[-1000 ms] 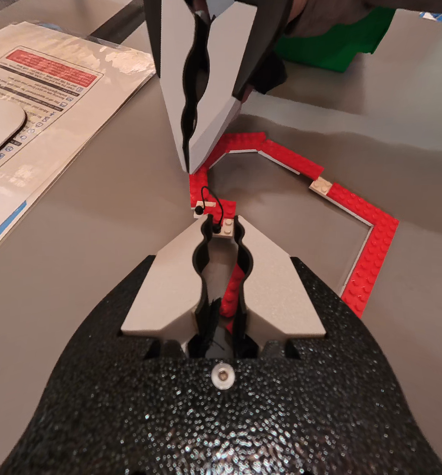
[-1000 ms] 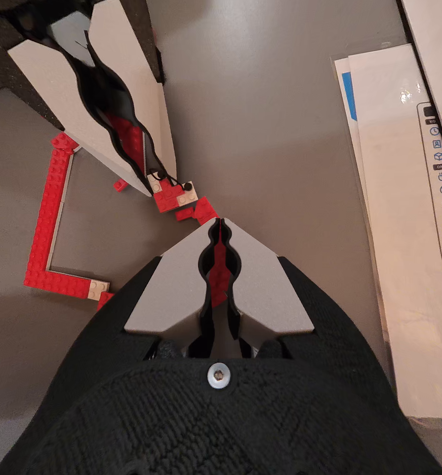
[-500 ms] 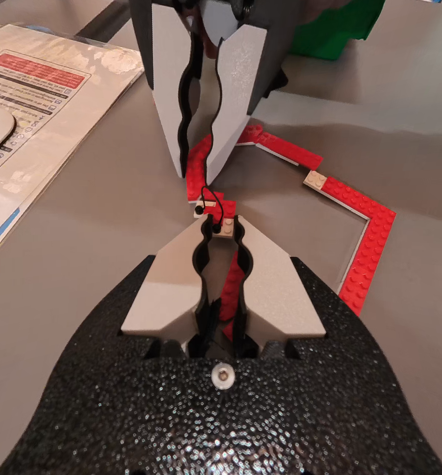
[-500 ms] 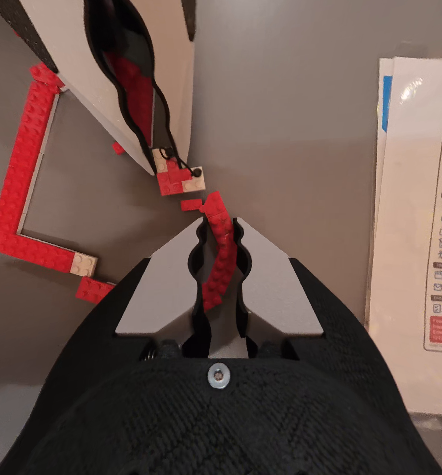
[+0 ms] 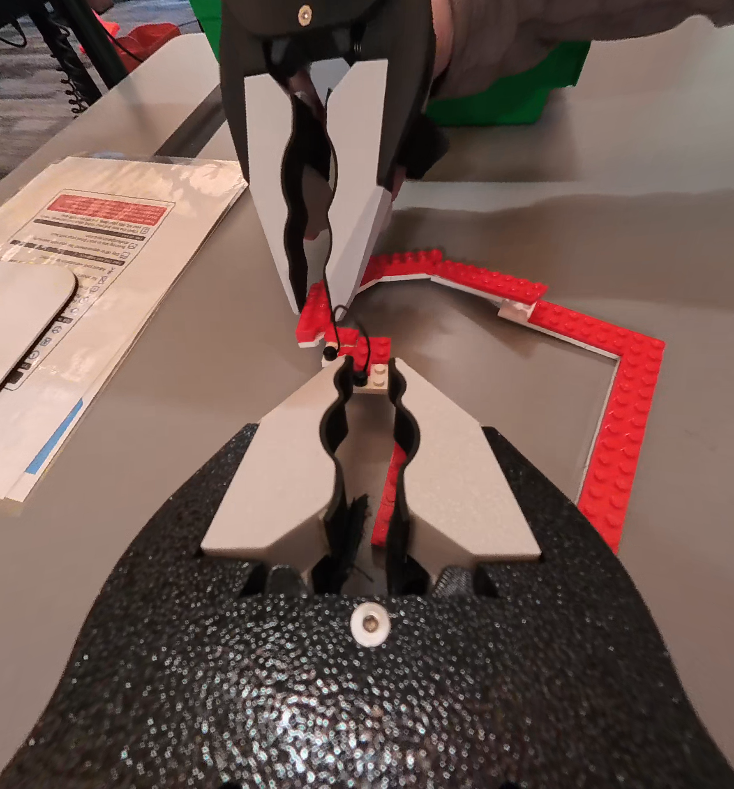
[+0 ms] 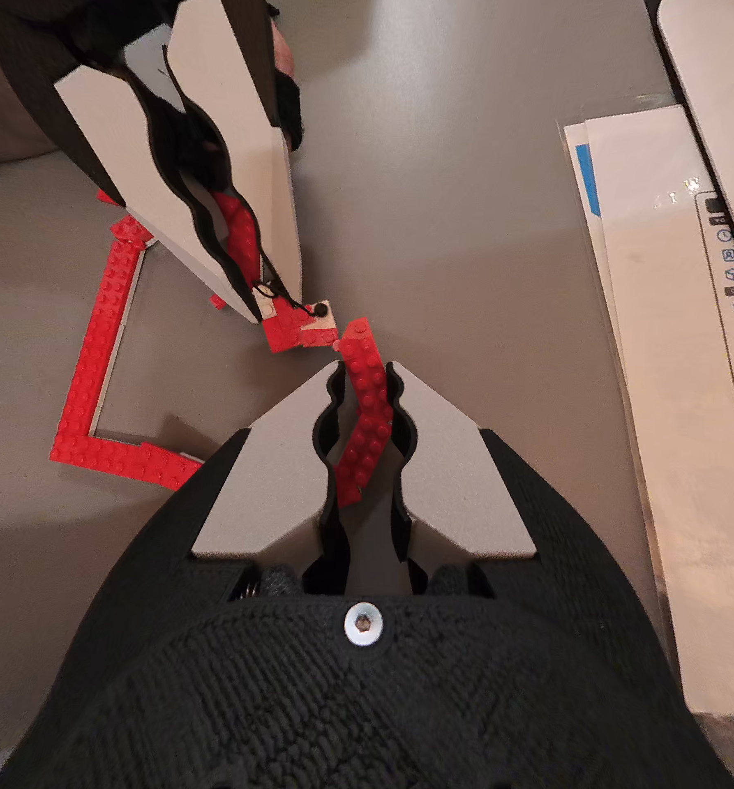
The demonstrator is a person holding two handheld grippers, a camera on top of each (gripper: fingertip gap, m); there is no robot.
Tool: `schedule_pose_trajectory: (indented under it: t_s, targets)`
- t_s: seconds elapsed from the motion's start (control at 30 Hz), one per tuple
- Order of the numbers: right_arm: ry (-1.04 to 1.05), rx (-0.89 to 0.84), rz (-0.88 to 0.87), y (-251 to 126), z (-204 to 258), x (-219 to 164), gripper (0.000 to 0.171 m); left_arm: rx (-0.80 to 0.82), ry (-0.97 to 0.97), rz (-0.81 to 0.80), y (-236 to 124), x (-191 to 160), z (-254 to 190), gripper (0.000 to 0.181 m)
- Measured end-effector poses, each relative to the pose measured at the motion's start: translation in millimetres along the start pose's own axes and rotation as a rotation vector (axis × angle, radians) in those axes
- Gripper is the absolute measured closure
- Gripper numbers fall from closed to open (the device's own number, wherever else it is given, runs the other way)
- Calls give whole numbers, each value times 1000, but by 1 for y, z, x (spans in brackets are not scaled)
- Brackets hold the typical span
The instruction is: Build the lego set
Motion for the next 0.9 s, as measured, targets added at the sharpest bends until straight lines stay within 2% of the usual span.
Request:
schedule_pose_trajectory:
  t_s: [0.03,0.9]
  targets:
    - [4,-5,0,0,0,0,153,-1,-3,5,1,-1,0,167]
    - [-91,-77,22,2,4,2,153,-51,31,-31,0,1,3,167]
Point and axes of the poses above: each gripper's, where its closed fingertips meet, y out along the fingers, x out of its top, z = x × y across the jaws, the point moved 5 cm from there along -y, back along the fingers, and after that the axes turned 7 degrees about -z, right-handed, at the moved point
